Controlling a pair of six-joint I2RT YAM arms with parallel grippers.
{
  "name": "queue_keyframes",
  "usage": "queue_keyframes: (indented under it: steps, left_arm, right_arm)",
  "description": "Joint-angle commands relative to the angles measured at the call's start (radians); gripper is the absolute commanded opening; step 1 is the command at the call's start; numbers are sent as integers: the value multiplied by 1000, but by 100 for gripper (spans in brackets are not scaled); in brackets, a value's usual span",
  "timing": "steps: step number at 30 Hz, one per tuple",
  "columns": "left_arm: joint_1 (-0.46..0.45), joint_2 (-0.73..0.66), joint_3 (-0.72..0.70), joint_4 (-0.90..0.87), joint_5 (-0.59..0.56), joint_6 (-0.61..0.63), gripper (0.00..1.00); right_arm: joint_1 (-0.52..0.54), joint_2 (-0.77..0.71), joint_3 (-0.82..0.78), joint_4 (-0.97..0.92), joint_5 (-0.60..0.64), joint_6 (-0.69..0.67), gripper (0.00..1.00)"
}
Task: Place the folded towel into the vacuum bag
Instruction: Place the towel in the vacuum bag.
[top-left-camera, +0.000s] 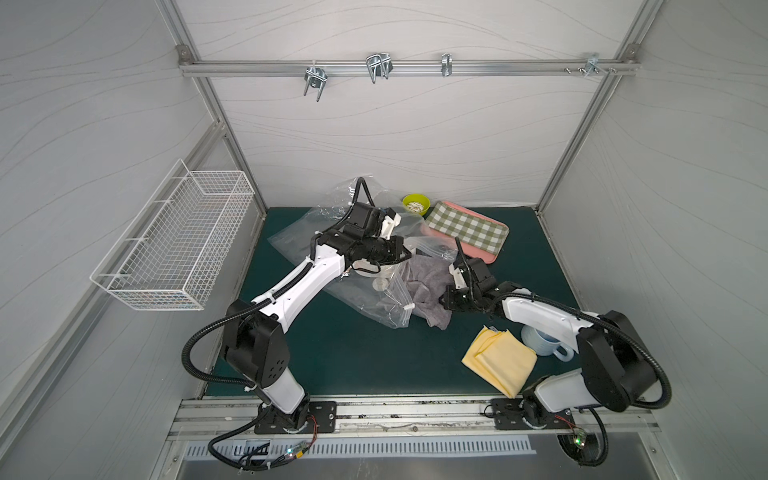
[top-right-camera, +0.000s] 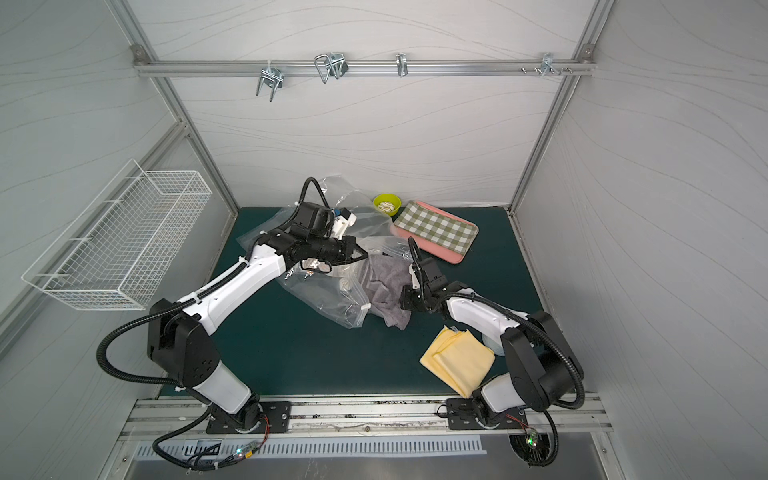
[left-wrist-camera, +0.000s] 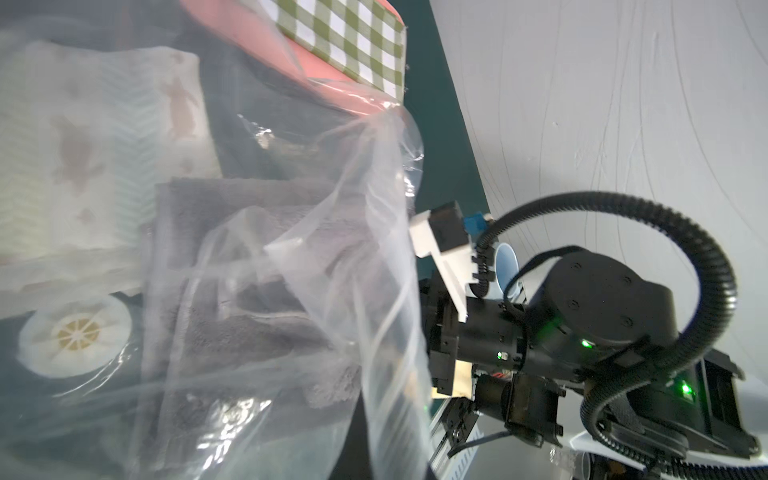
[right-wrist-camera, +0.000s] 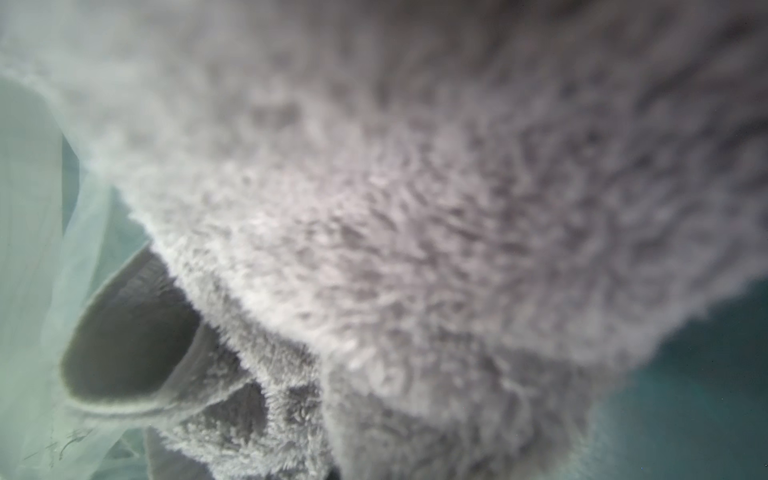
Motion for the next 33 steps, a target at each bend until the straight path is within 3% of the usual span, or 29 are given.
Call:
queue_keyframes:
  steps: [1, 7, 13, 16, 18, 20, 23, 27, 33]
  left_arm:
    - [-75, 34, 63, -34, -1, 79, 0]
    - [-123, 69, 48, -83, -11, 111, 0]
    - [-122, 7, -7, -82, 30, 134, 0]
    - [-122, -10, -24, -74, 81, 133, 0]
    - [-123, -9, -34, -61, 105, 124, 0]
    - [-123, -1, -44, -40, 100, 103, 0]
    - [-123, 32, -32, -45, 54, 72, 0]
    - [-122, 76, -10, -54, 5, 37, 0]
    - [-122, 98, 7, -68, -29, 27, 0]
  right_arm:
    - [47, 0, 69, 92, -76, 2, 0]
    - [76, 48, 170, 293, -163, 107, 0]
    - [53, 142, 195, 245, 21, 191, 0]
    - [18, 181, 142, 258, 53, 273, 0]
    - [-1, 204, 139, 221, 23, 297, 13]
    - [-2, 202, 139, 192, -13, 272, 38]
    - [-1, 158, 132, 118, -25, 221, 54]
    - [-10, 60, 100, 10, 1, 153, 62]
    - [-109, -107, -9, -66, 20, 157, 63]
